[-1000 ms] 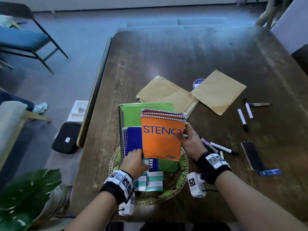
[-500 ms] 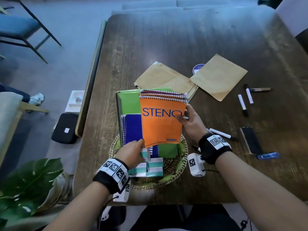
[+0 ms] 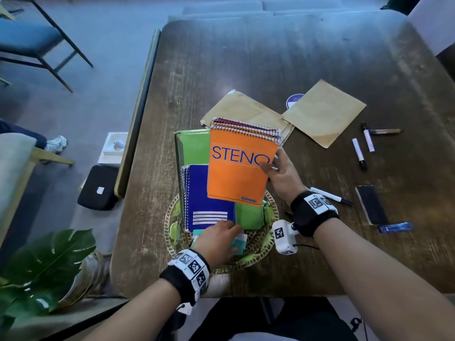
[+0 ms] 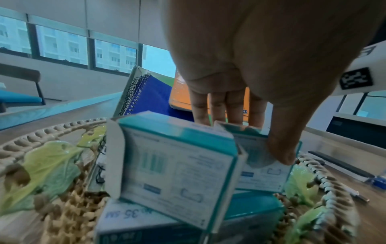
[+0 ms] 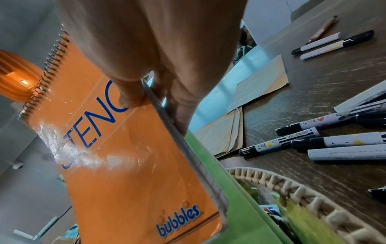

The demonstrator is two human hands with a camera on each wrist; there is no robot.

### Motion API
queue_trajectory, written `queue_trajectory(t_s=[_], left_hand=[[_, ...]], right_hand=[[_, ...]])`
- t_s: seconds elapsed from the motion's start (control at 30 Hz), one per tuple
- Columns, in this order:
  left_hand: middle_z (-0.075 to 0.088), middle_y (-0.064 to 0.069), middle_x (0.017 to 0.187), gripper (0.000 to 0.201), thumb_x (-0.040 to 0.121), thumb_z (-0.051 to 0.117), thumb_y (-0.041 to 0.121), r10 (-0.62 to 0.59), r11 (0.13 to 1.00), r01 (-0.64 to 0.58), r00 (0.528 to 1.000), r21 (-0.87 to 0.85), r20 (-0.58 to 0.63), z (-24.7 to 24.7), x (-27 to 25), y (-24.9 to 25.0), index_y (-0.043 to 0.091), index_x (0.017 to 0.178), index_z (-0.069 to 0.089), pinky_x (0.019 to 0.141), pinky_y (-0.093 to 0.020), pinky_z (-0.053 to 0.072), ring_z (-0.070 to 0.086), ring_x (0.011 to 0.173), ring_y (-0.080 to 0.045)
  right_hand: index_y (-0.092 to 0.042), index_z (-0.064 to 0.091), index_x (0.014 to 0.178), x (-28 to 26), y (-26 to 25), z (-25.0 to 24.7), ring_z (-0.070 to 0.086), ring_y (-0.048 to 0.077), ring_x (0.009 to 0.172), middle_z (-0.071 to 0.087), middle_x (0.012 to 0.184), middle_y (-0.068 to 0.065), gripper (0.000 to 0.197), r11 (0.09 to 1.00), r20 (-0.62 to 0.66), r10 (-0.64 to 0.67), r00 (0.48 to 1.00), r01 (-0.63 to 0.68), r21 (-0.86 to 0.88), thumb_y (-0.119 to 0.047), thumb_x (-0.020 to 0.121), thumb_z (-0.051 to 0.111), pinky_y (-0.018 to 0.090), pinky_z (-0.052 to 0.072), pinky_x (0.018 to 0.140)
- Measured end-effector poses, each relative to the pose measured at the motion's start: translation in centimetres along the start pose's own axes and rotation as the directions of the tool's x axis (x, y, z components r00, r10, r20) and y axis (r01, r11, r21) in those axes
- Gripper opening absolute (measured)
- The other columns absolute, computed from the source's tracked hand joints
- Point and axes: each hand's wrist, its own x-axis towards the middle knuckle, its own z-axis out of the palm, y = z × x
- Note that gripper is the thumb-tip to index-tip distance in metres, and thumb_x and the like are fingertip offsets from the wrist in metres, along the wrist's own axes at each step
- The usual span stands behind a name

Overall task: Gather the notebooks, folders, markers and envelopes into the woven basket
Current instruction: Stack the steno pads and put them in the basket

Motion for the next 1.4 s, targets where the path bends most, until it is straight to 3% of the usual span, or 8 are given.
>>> queue_trajectory(t_s=[0.27, 0.4, 0.5, 0.6, 0.83, 1.03, 1.2, 1.4], left_hand=[[0.059, 0.006, 0.127, 0.057, 0.081, 0.067, 0.059, -0.038, 0.999, 0.037, 0.999, -0.018, -0.017, -0.2, -0.2, -0.3, 0.031, 0.130, 0.053, 0.093, -0.035, 0.047, 0.058, 0.112, -0.021], [0.065, 0.014, 0.092, 0.028, 0.092, 0.055, 0.058, -0.097, 0.987, 0.065, 0.968, -0.144, -0.232, -2.9, -1.9, -1.2, 0.031, 0.097, 0.063, 0.069, -0.026, 0.050, 0.062, 0.078, -0.008], [0.054, 0.012, 0.077, 0.028, 0.092, 0.060, 0.050, -0.305, 0.943, 0.189, 0.817, -0.273, -0.489, -4.5, -3.0, -2.8, 0.025, 0.084, 0.052, 0.056, -0.020, 0.042, 0.052, 0.063, -0.006], [0.052, 0.003, 0.106, 0.052, 0.083, 0.065, 0.057, -0.493, 0.861, 0.279, 0.664, -0.425, -0.563, -5.6, -3.2, -5.3, 0.014, 0.108, 0.049, 0.075, -0.027, 0.052, 0.054, 0.082, -0.012], [0.063, 0.012, 0.104, 0.062, 0.071, 0.074, 0.067, -0.470, 0.789, 0.408, 0.882, -0.459, -0.023, -2.6, -1.6, -8.6, 0.029, 0.114, 0.050, 0.081, -0.033, 0.057, 0.061, 0.089, -0.004], [0.063, 0.010, 0.102, 0.057, 0.072, 0.081, 0.052, -0.517, 0.742, 0.404, 0.853, -0.536, -0.072, -1.3, -1.2, -8.8, 0.030, 0.114, 0.050, 0.078, -0.030, 0.052, 0.063, 0.095, -0.013], [0.025, -0.006, 0.151, 0.105, 0.068, 0.084, 0.053, -0.662, 0.677, 0.446, 0.717, -0.585, -0.219, -1.3, -0.1, -7.8, 0.021, 0.149, 0.025, 0.114, -0.046, 0.031, 0.029, 0.140, -0.026], [0.020, -0.011, 0.157, 0.122, 0.062, 0.084, 0.060, -0.675, 0.560, 0.466, 0.736, -0.685, -0.051, -3.1, 1.8, -9.0, 0.015, 0.153, 0.018, 0.114, -0.048, 0.034, 0.030, 0.143, -0.029]], right_hand=[[-0.015, 0.055, 0.123, -2.5, 2.6, 2.6, 0.069, 0.022, 0.107, 0.070, 0.119, -0.001, 0.025, 0.994, 0.244, 0.080, 0.967, -0.059, -0.092, -0.014, 0.099, 0.061, 0.037, 0.059, 0.089], [-0.019, 0.057, 0.121, -3.4, 4.0, 2.9, 0.069, 0.021, 0.109, 0.070, 0.119, 0.001, 0.023, 0.995, 0.258, 0.088, 0.962, -0.072, -0.072, -0.013, 0.099, 0.061, 0.036, 0.058, 0.089], [-0.037, 0.060, 0.115, -3.6, 4.1, 3.1, 0.069, 0.019, 0.110, 0.071, 0.120, 0.001, 0.029, 0.998, 0.223, 0.059, 0.973, -0.053, -0.032, -0.014, 0.098, 0.062, 0.037, 0.057, 0.093], [-0.036, 0.060, 0.116, -3.5, 3.8, 3.5, 0.067, 0.017, 0.111, 0.071, 0.119, -0.001, 0.028, 0.999, 0.208, 0.037, 0.977, -0.033, -0.024, -0.015, 0.098, 0.062, 0.033, 0.056, 0.093], [-0.039, 0.058, 0.113, -2.8, 4.2, 4.3, 0.068, 0.009, 0.107, 0.070, 0.117, -0.007, 0.024, 0.997, 0.170, 0.036, 0.985, -0.025, -0.067, -0.019, 0.099, 0.061, 0.029, 0.056, 0.091], [-0.033, 0.056, 0.122, -3.8, 6.3, 3.2, 0.062, 0.019, 0.121, 0.066, 0.128, 0.001, 0.031, 0.988, 0.205, 0.148, 0.968, -0.137, -0.069, -0.014, 0.098, 0.062, 0.039, 0.050, 0.104], [-0.029, 0.051, 0.135, -2.1, 5.4, 2.9, 0.061, 0.018, 0.121, 0.064, 0.130, -0.003, 0.040, 0.975, 0.255, 0.186, 0.949, -0.145, -0.170, -0.014, 0.099, 0.060, 0.040, 0.052, 0.102], [-0.028, 0.049, 0.132, -0.3, 5.5, 4.1, 0.060, 0.017, 0.119, 0.064, 0.129, -0.003, 0.032, 0.935, 0.187, 0.234, 0.954, -0.168, -0.313, -0.021, 0.101, 0.057, 0.049, 0.047, 0.106]])
